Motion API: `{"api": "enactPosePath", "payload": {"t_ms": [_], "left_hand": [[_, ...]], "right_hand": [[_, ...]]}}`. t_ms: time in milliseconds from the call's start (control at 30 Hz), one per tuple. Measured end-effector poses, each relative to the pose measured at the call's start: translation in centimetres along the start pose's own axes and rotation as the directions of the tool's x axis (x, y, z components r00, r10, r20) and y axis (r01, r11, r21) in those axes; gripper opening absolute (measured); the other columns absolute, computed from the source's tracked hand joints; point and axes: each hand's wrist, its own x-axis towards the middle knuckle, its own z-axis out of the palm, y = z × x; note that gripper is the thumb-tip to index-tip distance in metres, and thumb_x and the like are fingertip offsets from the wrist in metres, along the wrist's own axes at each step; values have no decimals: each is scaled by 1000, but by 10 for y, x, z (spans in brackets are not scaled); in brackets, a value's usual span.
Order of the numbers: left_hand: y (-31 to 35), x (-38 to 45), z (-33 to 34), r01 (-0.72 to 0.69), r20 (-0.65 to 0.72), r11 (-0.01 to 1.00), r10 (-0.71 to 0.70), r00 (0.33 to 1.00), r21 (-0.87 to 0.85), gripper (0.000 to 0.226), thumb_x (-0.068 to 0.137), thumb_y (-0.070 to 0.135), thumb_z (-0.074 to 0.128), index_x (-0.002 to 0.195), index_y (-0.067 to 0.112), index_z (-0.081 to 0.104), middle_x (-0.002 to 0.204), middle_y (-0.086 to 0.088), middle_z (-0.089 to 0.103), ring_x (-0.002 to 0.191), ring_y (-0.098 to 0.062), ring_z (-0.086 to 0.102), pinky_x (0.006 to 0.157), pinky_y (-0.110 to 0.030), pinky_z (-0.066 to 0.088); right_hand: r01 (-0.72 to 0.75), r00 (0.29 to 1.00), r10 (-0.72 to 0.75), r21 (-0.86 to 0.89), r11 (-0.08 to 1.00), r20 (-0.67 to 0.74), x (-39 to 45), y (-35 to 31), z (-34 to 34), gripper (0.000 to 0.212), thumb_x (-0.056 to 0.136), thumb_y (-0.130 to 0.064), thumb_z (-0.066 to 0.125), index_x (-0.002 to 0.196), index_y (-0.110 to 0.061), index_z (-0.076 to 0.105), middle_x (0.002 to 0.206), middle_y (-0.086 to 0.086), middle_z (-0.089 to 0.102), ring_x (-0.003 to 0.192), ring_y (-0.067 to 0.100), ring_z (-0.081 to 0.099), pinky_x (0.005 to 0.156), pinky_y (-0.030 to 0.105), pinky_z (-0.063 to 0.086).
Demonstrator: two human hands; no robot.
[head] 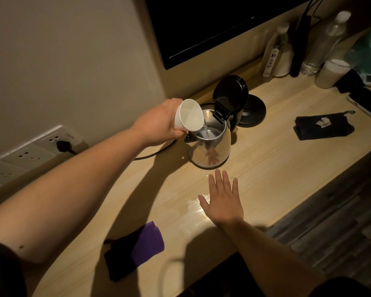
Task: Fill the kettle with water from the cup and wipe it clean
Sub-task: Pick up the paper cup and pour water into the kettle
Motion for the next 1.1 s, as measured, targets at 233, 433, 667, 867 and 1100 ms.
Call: {"api": "enactPosePath", "payload": {"t_ms": [233,433,667,867,1100], "left_hand": [[1,-1,-3,-1,12,1000,1,1000,-8,80,73,39,81,139,24,39,135,-2,50,117,-20,50,86,-32,44],[3,0,-6,-30,16,999,30,999,-21,79,72,36,83,138,22,41,136,-1,50,119,-19,47,86,-27,38],[1,4,-7,-34,41,999,35,999,-14,83,70,38,84,139,22,41,137,-1,50,121,-19,47,91,-30,39],[-2,6,-7,-35,61,999,35,998,2,85,69,41,84,139,23,41,137,-1,51,121,-20,48,95,-36,43],[-2,9,-10,-64,77,997,61,995,34,86,68,43,85,139,22,41,137,0,51,121,-20,47,93,-35,42]], "right_hand": [[0,1000,0,1,1000,20,-1,0,-4,81,94,-65,18,153,-10,28,161,16,18,151,35,8,119,57,0],[-5,1000,5,18,1000,31,0,0,-4,81,94,-65,19,152,-10,32,161,16,23,151,35,10,119,58,4],[-2,998,1,18,1000,59,-1,0,-8,81,94,-65,15,155,-12,19,164,14,10,151,33,-3,119,56,-6],[-6,998,4,24,1000,67,0,0,-9,82,93,-65,13,155,-11,19,164,15,10,151,33,-2,119,56,-6],[0,996,-2,22,1000,87,-1,-1,-12,81,94,-64,13,156,-12,13,164,14,4,151,33,-7,118,56,-10]]}}
